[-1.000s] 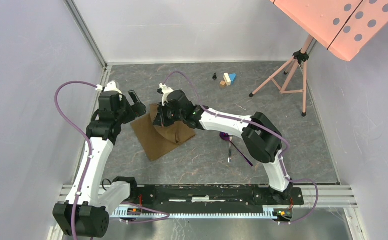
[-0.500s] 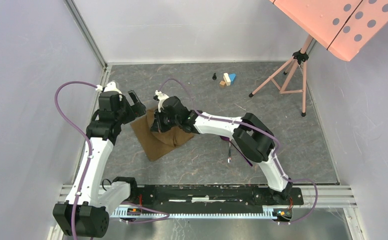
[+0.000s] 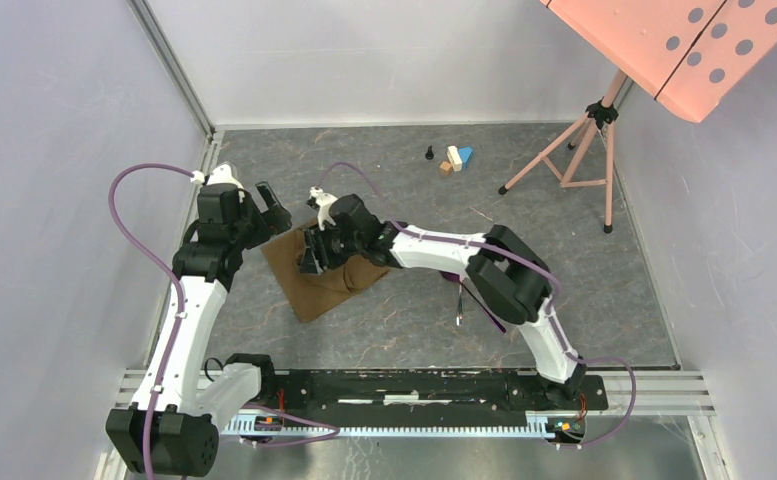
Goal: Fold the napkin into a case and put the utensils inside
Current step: Fold the rectangle-folded napkin at the center of the board, then smooth out the square-folded napkin at the center of the board.
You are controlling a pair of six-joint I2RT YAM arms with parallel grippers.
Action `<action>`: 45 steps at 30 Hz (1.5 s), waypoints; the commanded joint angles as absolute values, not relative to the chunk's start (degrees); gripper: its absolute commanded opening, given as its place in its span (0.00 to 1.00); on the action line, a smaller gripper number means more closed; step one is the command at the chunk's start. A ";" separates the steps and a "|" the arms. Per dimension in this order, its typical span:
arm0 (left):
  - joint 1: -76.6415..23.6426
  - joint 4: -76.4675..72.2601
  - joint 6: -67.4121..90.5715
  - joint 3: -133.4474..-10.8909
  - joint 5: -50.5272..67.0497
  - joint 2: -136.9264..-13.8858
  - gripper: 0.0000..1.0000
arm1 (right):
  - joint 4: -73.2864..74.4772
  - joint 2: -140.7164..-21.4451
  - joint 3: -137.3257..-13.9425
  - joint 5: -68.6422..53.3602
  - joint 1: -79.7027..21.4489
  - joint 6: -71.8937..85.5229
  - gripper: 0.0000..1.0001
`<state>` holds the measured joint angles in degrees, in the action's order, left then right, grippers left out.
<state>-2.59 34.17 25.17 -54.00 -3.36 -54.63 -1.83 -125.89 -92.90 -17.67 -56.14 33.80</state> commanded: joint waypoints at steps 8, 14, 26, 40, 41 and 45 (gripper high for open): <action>-3.46 32.52 22.51 -54.49 4.71 -59.43 1.00 | -6.17 -102.86 -67.89 -29.96 -45.30 18.53 0.53; -13.96 41.56 17.28 -65.41 -2.98 -79.27 1.00 | -17.58 -104.73 -63.53 -39.14 -43.61 16.23 0.64; -26.53 52.71 12.54 -83.60 -25.09 -104.85 0.82 | -33.62 -105.65 -56.30 -43.84 -41.70 24.54 0.56; -28.28 52.97 14.71 -85.96 -28.76 -113.94 0.65 | -41.85 -106.71 -52.87 -45.69 -40.02 30.15 0.53; -28.25 53.00 15.08 -86.37 -29.50 -114.39 0.61 | -42.11 -106.87 -52.75 -45.71 -40.05 30.33 0.53; -27.93 52.11 15.82 -86.81 -31.39 -114.68 0.47 | -42.40 -106.69 -51.99 -45.67 -40.08 30.32 0.52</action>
<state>-28.05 52.84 15.44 -84.05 -27.55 -114.48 -38.81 -106.80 -52.84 -44.64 -40.01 29.89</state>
